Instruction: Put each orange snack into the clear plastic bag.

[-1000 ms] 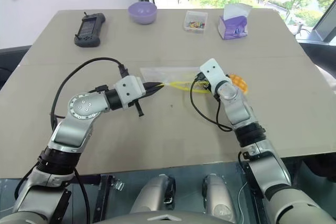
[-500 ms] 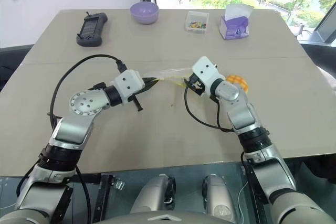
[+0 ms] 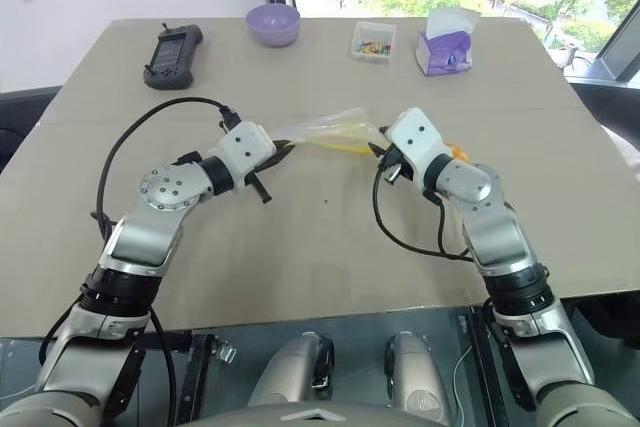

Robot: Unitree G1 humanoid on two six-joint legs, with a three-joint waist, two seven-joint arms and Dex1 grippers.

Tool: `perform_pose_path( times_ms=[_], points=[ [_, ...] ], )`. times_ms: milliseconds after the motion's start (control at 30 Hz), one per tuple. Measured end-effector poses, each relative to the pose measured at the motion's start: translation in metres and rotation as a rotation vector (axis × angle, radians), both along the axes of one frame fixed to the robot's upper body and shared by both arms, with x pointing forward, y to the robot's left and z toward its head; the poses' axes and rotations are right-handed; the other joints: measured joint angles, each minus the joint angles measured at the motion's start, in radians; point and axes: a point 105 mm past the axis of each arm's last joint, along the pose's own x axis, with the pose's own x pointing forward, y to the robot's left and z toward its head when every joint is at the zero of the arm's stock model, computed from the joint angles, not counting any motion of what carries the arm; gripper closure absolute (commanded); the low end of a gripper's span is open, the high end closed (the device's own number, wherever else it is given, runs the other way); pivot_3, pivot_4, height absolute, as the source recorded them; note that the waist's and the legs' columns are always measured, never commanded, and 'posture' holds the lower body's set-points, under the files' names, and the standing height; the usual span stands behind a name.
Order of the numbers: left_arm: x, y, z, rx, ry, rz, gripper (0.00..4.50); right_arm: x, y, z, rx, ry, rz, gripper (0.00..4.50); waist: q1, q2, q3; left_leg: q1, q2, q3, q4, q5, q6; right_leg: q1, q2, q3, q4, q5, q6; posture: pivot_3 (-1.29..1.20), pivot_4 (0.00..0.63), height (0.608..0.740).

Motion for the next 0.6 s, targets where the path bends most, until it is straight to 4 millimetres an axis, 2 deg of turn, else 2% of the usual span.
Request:
perform_pose_path(
  times_ms=[133, 233, 400, 600],
  points=[
    [0.001, -0.004, 0.004, -0.016, -0.01, -0.011, 4.5, -0.002, 0.019, -0.007, 0.066, 0.068, 0.024, 4.4, 0.0, 0.0, 0.0, 0.0, 0.0, 0.0, 0.001, 0.0, 0.0, 0.0, 0.0, 0.0, 0.0, 0.0, 0.0, 0.0, 0.15, 0.74],
    [-0.002, -0.009, 0.005, -0.029, -0.011, -0.034, 4.5, 0.007, 0.028, -0.013, 0.106, 0.11, -0.005, 4.4, 0.001, 0.0, 0.0, 0.0, 0.0, 0.001, 0.001, 0.0, 0.0, 0.0, 0.0, 0.0, 0.0, 0.0, -0.001, 0.0, 0.15, 0.74],
    [-0.016, -0.02, 0.005, -0.04, -0.02, -0.115, 4.5, 0.015, 0.031, -0.014, 0.127, 0.124, -0.033, 4.4, 0.0, 0.0, 0.0, 0.0, 0.0, 0.001, 0.001, 0.001, -0.002, 0.0, 0.0, 0.001, 0.0, 0.0, -0.001, 0.0, 0.15, 0.74],
    [-0.023, -0.023, -0.002, -0.037, -0.004, -0.15, 4.5, 0.023, 0.027, -0.016, 0.18, 0.159, -0.067, 4.4, 0.0, 0.0, 0.0, 0.0, 0.0, 0.001, 0.001, 0.0, 0.0, 0.0, 0.0, 0.0, 0.0, 0.001, -0.001, 0.0, 0.15, 0.74]
  ],
)
